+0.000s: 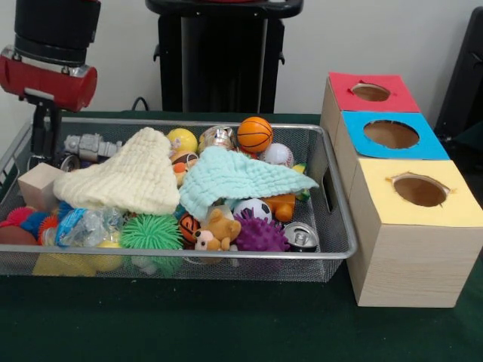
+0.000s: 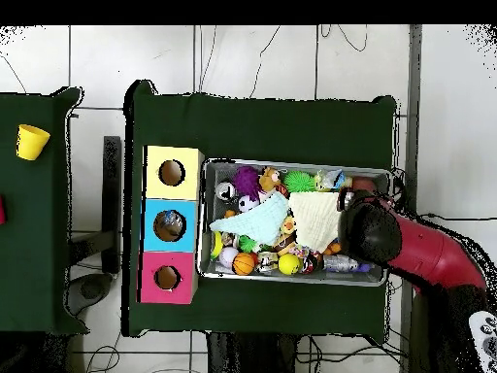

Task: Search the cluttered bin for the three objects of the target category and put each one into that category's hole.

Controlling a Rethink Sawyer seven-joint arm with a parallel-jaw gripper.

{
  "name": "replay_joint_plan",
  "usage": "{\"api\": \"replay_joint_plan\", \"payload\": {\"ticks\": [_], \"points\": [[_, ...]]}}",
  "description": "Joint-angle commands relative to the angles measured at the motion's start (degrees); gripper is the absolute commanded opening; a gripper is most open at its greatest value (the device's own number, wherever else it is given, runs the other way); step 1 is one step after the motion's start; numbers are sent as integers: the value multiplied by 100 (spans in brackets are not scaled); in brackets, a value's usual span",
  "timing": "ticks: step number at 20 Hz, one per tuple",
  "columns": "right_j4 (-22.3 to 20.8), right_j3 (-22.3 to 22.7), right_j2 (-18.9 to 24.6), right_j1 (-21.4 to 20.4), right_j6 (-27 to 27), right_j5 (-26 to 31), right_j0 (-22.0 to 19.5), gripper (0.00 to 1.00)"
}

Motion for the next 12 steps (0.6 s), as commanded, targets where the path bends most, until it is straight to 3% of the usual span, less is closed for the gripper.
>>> {"api": "replay_joint_plan", "payload": {"ticks": [1, 10, 11, 12], "points": [[119, 710, 804, 580, 693, -277, -299, 0], [33, 733, 988, 726, 544, -151, -517, 0], [27, 747, 1028, 732, 540, -171, -548, 100], [19, 768, 1069, 733, 529, -211, -581, 100]]}}
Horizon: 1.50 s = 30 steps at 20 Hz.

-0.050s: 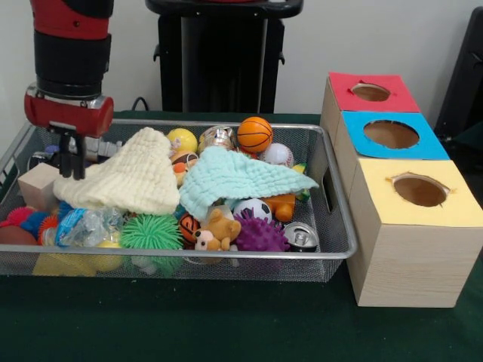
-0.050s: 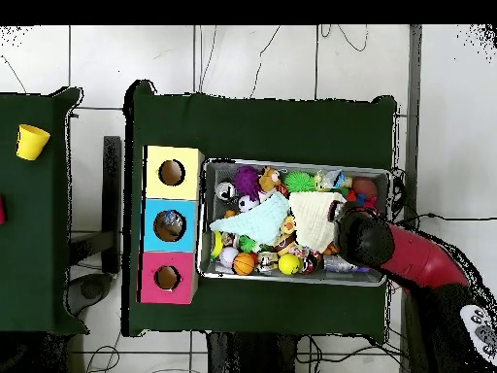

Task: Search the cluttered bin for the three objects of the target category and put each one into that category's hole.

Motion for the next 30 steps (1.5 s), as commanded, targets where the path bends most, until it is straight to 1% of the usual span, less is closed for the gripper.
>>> {"api": "replay_joint_plan", "payload": {"ticks": [1, 5, 10, 13, 14, 18, 24, 30], "points": [[14, 510, 771, 263, 518, -188, -217, 100], [-20, 516, 947, 315, 490, -353, -355, 100], [-80, 436, 1045, 351, 413, -304, -422, 100], [-140, 343, 1087, 361, 346, -306, -432, 100], [-188, 182, 1134, 323, 257, -323, -423, 100], [-73, -181, 1153, 201, 75, 224, -328, 100], [53, -934, 1005, 118, -232, 1478, -42, 100], [45, -1440, 941, 146, -270, 2090, 61, 100]]}}
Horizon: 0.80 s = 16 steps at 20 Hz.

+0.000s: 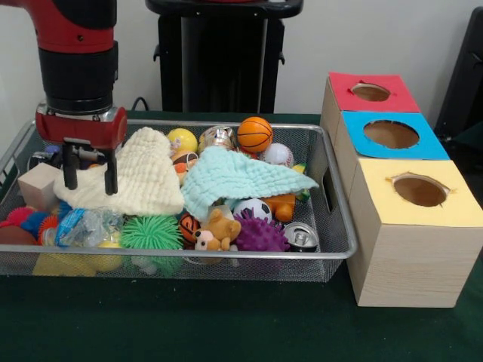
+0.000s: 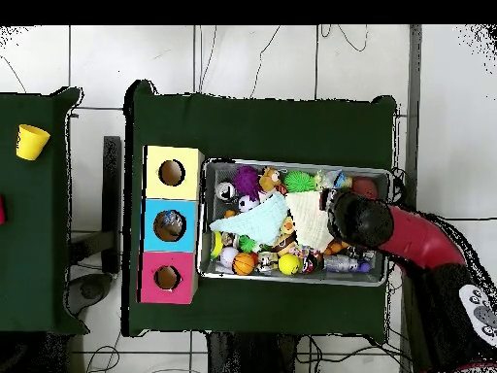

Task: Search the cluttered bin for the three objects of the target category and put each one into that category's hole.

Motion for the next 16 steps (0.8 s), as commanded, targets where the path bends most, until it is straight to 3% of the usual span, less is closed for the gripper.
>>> {"api": "replay_joint_plan", "payload": {"ticks": [1, 12, 16], "points": [[43, -985, 391, 19, -251, 1266, 158, 100], [182, -1231, 376, 35, 101, 1587, 241, 100], [306, -1200, 468, 246, 217, 1353, 149, 100]]}}
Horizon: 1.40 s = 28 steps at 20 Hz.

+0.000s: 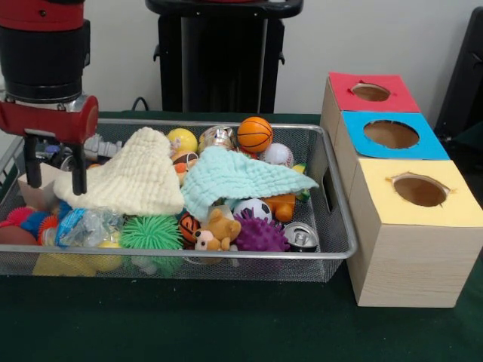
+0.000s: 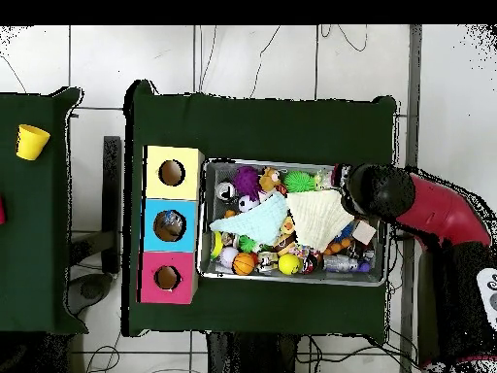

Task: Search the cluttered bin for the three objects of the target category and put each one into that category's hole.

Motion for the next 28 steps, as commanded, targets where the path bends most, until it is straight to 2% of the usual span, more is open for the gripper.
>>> {"api": "replay_joint_plan", "payload": {"ticks": [1, 9, 16, 28], "points": [[270, -217, 480, 332, 212, 446, -38, 100], [387, -12, 531, 568, 310, -66, -110, 100], [378, 344, 485, 569, 533, -602, -92, 100], [461, 687, 715, 945, 550, -1246, -496, 100]]}}
